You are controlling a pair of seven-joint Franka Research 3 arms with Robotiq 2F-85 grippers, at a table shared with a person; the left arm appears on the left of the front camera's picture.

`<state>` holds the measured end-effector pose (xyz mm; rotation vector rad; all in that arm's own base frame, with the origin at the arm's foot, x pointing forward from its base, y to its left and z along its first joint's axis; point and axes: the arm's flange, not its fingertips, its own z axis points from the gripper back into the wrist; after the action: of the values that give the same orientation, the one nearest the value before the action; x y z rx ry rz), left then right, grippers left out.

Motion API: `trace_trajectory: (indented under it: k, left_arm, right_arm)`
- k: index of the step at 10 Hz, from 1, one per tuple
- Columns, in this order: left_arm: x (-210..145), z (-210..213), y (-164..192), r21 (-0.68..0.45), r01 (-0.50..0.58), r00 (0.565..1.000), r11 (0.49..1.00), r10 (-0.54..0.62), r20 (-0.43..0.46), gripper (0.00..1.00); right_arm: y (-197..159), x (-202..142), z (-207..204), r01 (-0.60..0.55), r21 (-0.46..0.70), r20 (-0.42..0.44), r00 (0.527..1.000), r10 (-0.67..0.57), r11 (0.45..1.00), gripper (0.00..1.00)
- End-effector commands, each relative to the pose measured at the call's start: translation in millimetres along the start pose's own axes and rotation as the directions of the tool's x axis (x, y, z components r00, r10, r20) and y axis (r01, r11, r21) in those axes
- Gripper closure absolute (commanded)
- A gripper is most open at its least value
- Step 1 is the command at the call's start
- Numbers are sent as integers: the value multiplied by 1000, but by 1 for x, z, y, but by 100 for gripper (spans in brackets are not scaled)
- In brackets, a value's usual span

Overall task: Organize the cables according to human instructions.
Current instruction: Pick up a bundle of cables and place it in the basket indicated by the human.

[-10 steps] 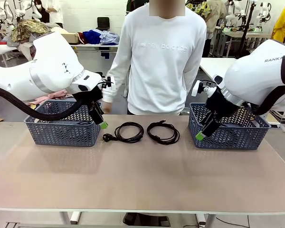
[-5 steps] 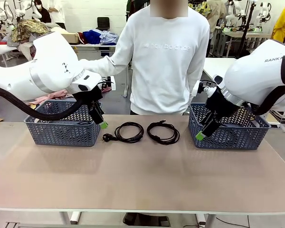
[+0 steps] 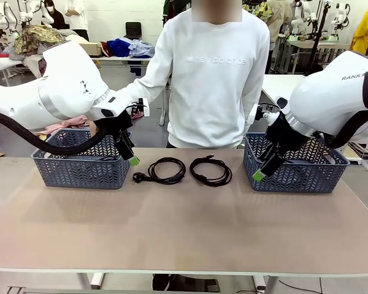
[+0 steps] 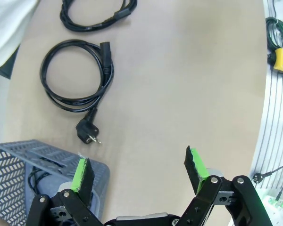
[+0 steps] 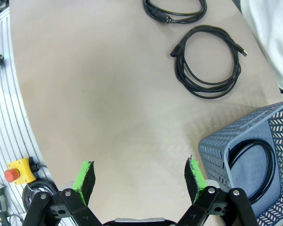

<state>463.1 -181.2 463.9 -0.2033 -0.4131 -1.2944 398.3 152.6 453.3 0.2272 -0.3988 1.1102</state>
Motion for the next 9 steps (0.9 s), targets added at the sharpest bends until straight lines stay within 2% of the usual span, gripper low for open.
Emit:
trace_trajectory:
  k: [1,3,6,9]
  left_arm:
    - [0,2,1,-1,1,1000,1000,-1,-11,0]
    - [0,0,0,0,0,1000,1000,0,0,0]
    - [40,-22,9,30,161,983,986,-158,-90,0]
    - [78,-56,10,40,326,936,945,-316,-156,0]
  right_arm:
    - [0,0,1,5,-3,2,1000,-5,1000,0]
    - [0,0,1,5,-3,2,1000,-5,1000,0]
    - [0,0,1,5,-3,2,1000,-5,1000,0]
    - [0,0,1,5,-3,2,1000,-5,1000,0]
